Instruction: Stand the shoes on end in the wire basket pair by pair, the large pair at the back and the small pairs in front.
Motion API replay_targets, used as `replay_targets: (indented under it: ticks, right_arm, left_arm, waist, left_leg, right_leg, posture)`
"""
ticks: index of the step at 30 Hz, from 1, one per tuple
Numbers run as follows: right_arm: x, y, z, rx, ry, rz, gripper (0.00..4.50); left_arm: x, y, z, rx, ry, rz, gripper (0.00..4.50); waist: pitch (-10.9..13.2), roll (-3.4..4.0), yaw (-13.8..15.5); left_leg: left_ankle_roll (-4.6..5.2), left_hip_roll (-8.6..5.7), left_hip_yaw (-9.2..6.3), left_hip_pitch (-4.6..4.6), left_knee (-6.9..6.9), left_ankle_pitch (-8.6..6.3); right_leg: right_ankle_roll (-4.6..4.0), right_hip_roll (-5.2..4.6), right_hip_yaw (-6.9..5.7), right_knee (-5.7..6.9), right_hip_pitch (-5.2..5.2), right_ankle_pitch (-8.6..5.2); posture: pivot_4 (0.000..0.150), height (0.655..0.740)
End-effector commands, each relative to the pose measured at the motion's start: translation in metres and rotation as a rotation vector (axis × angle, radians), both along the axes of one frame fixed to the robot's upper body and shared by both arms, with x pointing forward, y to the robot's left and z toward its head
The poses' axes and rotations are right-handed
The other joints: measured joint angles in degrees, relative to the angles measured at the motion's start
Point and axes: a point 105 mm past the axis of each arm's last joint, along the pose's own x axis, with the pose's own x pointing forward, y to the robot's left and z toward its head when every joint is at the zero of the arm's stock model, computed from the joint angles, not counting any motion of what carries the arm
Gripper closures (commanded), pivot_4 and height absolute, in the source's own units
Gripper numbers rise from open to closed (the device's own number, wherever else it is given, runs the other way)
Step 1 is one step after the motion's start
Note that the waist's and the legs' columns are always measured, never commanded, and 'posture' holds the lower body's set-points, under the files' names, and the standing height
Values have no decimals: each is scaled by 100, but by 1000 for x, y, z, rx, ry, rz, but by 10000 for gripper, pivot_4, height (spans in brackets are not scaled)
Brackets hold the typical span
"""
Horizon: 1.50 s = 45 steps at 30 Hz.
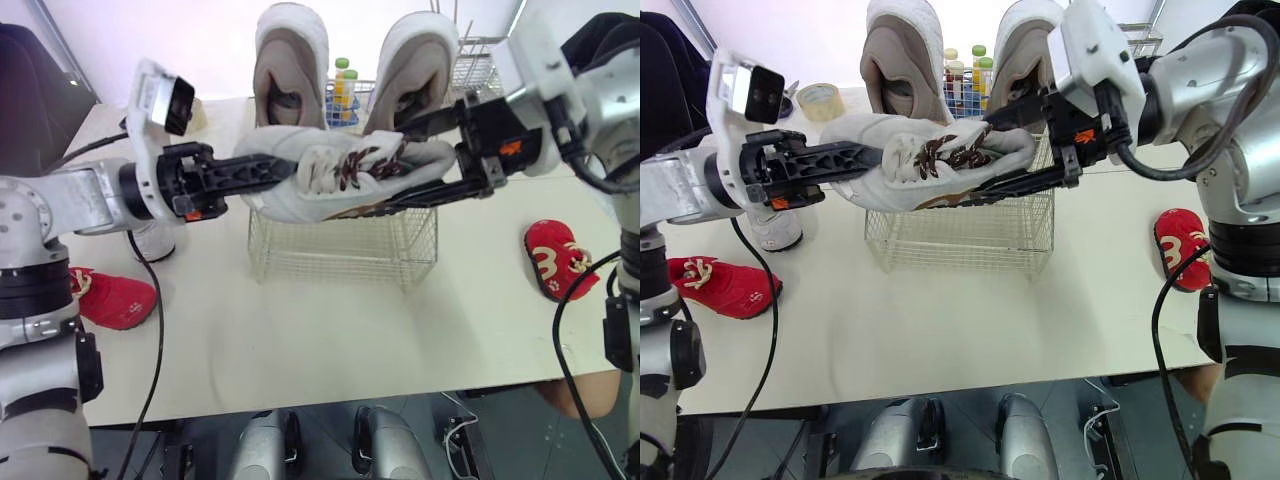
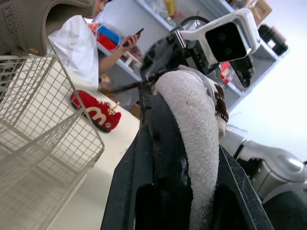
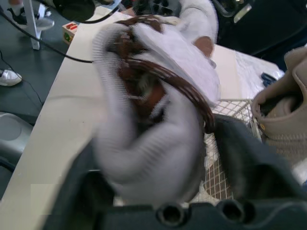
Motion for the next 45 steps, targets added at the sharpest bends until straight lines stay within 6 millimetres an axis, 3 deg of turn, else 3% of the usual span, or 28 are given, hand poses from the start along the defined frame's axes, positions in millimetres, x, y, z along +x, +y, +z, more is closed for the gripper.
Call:
replay_targets:
  ticks: [1,6,8,9,13,15,18,21,28,45]
  right_arm:
    - [-18,-26,40,137,40,-50,403]
    - [-12,-68,74,520,195,-185,403]
    - [-6,-81,75,651,252,-230,403]
    - [-4,-83,72,695,281,-244,403]
    - [16,-81,29,842,475,-323,403]
    - [20,-79,25,945,543,-303,403]
    - [22,-67,22,1060,632,-236,403]
    - [17,-41,20,1094,681,-155,403]
    - [12,-2,30,1123,742,-25,403]
    - [8,24,45,1095,723,92,403]
  left_arm:
    - [-2,9,20,-176,-4,37,41331]
    - [-3,12,27,-305,-43,138,41331]
    - [-2,10,29,-350,-53,167,41331]
    - [-2,10,31,-372,-63,179,41331]
    - [4,6,44,-492,-95,217,41331]
    - [7,4,47,-520,-102,222,41331]
    - [11,-1,49,-545,-109,220,41331]
    - [14,-6,48,-561,-99,204,41331]
    - [19,-13,42,-555,-70,194,41331]
    - [21,-22,23,-514,-31,208,41331]
  waist:
    - [1,-2,18]
    - [0,-4,14]
    - [0,-5,23]
    - [0,-6,28]
    - [-8,-17,32]
    - [-5,-10,33]
    - [-1,-2,39]
    - [-1,-3,29]
    - [-1,-3,24]
    - [-1,-3,9]
  left_leg:
    - [0,-1,-1,0,0,0]
    - [0,-1,-2,0,0,-1]
    - [-1,-2,-1,0,0,-2]
    - [-1,-3,-1,0,-1,-2]
    - [1,-2,-2,6,-1,-1]
    - [3,-4,1,4,-1,0]
    - [4,-5,3,-1,-1,1]
    - [3,-2,0,0,-4,1]
    - [4,-3,0,0,-5,1]
    - [4,-1,-1,-1,-8,1]
  right_leg:
    - [0,-2,0,0,0,0]
    - [-7,-9,0,-3,0,2]
    - [-26,-12,0,-8,2,-4]
    - [-31,-15,1,-8,2,-6]
    - [-20,-12,-3,-8,13,4]
    - [-15,-11,-4,-5,10,9]
    - [-11,-4,-4,0,3,11]
    - [-6,6,-6,-2,5,12]
    - [-3,8,-5,-4,6,13]
    - [-2,9,-5,-8,5,13]
  posture:
    - [1500,7400]
    - [1500,7400]
    - [1500,7400]
    - [1500,7400]
    - [1500,7400]
    - [1500,7400]
    - [1500,7400]
    - [1500,7400]
    - [1500,7400]
    - [1500,7400]
